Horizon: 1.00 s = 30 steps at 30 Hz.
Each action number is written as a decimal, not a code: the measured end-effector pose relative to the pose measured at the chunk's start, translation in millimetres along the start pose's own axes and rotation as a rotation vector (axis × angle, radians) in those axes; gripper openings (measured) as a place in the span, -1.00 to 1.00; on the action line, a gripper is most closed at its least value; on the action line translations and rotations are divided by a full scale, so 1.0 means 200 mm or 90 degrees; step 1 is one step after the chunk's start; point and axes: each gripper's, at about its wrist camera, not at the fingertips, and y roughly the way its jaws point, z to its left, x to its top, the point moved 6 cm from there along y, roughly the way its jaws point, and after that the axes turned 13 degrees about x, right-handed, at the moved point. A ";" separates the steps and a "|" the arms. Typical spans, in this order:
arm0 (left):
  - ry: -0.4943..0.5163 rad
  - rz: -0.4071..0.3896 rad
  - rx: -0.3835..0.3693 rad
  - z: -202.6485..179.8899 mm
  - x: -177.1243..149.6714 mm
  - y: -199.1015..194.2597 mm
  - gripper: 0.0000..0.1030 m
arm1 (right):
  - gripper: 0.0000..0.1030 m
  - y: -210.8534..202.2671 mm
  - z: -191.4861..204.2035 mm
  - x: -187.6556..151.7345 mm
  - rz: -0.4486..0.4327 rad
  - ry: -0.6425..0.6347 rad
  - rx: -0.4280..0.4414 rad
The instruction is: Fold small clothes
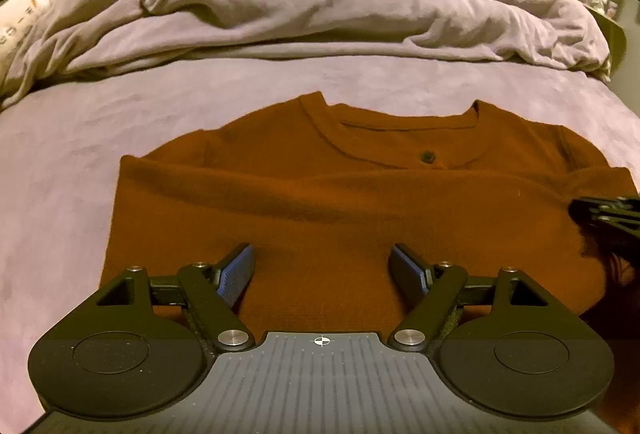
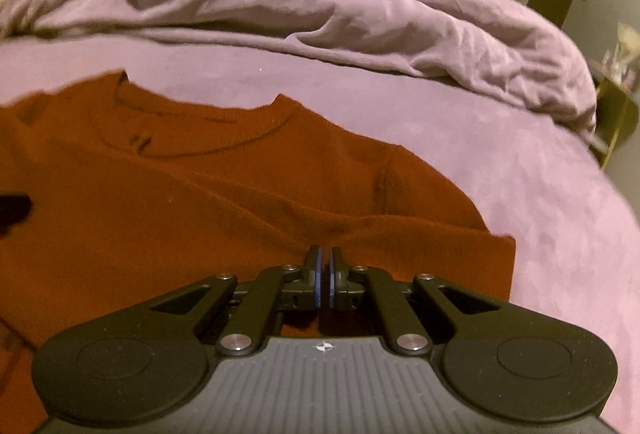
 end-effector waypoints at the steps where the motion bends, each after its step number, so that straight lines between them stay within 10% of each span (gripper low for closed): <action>1: 0.002 -0.002 0.000 0.01 -0.01 -0.01 0.57 | -0.89 -0.05 0.00 -0.02 -0.005 0.011 0.013; 9: -0.003 0.007 0.001 0.02 -0.02 -0.05 0.58 | -0.23 -0.37 -0.07 -0.18 -0.052 0.099 0.069; 30: -0.045 0.029 -0.025 0.13 -0.11 -0.18 0.60 | -0.09 -0.21 -0.23 -0.12 -0.025 0.191 0.065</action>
